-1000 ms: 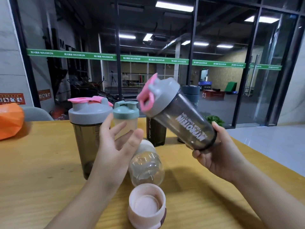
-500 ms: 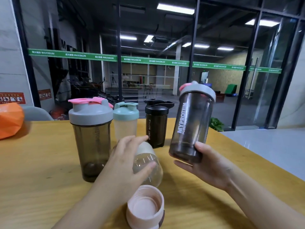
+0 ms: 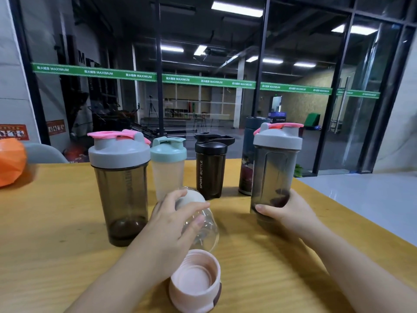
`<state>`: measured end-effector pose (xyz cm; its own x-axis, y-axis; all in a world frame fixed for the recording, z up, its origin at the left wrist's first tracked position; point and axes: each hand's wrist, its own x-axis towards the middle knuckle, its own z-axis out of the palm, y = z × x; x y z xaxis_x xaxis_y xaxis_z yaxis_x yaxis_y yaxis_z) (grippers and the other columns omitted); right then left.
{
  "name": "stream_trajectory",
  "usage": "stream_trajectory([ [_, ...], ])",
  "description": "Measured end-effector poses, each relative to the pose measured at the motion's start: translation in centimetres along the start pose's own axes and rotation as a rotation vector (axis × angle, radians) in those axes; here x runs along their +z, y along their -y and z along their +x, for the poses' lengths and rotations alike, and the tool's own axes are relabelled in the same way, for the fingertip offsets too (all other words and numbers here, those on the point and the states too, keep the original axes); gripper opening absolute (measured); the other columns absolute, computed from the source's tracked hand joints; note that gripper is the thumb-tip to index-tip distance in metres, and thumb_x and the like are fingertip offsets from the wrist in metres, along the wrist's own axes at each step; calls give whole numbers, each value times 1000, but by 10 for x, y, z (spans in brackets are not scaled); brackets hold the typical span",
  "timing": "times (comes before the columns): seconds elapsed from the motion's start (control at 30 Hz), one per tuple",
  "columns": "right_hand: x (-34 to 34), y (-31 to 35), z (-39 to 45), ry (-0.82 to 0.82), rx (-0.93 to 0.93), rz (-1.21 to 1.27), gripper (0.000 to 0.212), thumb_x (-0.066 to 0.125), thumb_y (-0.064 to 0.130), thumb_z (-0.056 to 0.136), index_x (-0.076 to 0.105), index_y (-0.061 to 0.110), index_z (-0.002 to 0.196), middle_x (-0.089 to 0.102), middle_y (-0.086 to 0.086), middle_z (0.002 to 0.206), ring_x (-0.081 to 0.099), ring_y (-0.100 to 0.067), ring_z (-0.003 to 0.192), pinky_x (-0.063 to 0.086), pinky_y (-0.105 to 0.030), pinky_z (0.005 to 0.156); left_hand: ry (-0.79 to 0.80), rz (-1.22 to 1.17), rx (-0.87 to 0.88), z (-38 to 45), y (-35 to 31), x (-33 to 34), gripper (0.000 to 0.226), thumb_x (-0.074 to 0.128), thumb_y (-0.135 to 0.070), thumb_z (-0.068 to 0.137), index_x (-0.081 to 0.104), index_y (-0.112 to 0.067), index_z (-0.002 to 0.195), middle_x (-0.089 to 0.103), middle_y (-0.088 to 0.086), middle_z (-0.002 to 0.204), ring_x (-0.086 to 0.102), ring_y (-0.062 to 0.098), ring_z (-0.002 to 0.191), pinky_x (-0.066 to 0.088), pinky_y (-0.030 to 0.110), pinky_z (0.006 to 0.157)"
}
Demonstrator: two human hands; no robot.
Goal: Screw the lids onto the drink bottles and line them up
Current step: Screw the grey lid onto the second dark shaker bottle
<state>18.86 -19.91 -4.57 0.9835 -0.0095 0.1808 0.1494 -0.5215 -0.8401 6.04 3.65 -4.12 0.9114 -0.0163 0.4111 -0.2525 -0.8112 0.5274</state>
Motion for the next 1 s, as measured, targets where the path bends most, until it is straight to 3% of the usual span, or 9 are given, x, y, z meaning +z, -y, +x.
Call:
stream_trajectory([
  [0.27, 1, -11, 9, -45, 14, -83, 90, 84, 44, 62, 42, 11, 134, 57, -4, 124, 54, -20, 108, 43, -29, 84, 34, 9, -13, 1, 3, 1, 21, 43, -51, 91, 40, -58, 111, 19, -22, 140, 14, -4, 128, 21, 21, 103],
  [0.4, 2, -17, 12, -62, 18, -91, 91, 84, 44, 62, 41, 10, 135, 56, -5, 126, 54, -22, 112, 43, -31, 86, 57, 49, -14, 1, 2, 0, 31, 37, -50, 93, 43, -51, 124, 15, -20, 146, 12, 3, 137, 20, 25, 109],
  [0.53, 3, -18, 13, -81, 20, -69, 90, 84, 39, 64, 39, 9, 136, 56, -7, 124, 53, -22, 111, 40, -29, 85, 67, 45, -10, 0, -2, -1, 30, 35, -44, 97, 43, -51, 125, 13, -20, 149, 9, 3, 138, 20, 26, 110],
  [0.8, 5, -18, 13, -76, 29, -70, 90, 84, 39, 65, 37, 9, 136, 56, -6, 122, 48, -15, 97, 39, -28, 80, 91, -47, 17, 2, -2, -3, 29, 34, -29, 101, 50, -51, 111, 18, -24, 147, 12, -10, 126, 17, 15, 101],
  [0.9, 6, -18, 12, -65, 44, -77, 92, 85, 40, 64, 36, 11, 136, 57, -6, 125, 53, -20, 107, 42, -30, 83, 73, -86, -3, 2, 1, -4, 29, 35, -26, 101, 57, -45, 104, 22, -25, 145, 17, -7, 130, 21, 11, 97],
  [1.0, 6, -19, 12, -48, 52, -88, 95, 86, 41, 62, 35, 12, 137, 58, -5, 128, 54, -23, 117, 42, -32, 90, 56, -104, -23, 2, 3, -6, 25, 39, -29, 99, 59, -43, 96, 27, -29, 139, 27, -5, 128, 30, 5, 85],
])
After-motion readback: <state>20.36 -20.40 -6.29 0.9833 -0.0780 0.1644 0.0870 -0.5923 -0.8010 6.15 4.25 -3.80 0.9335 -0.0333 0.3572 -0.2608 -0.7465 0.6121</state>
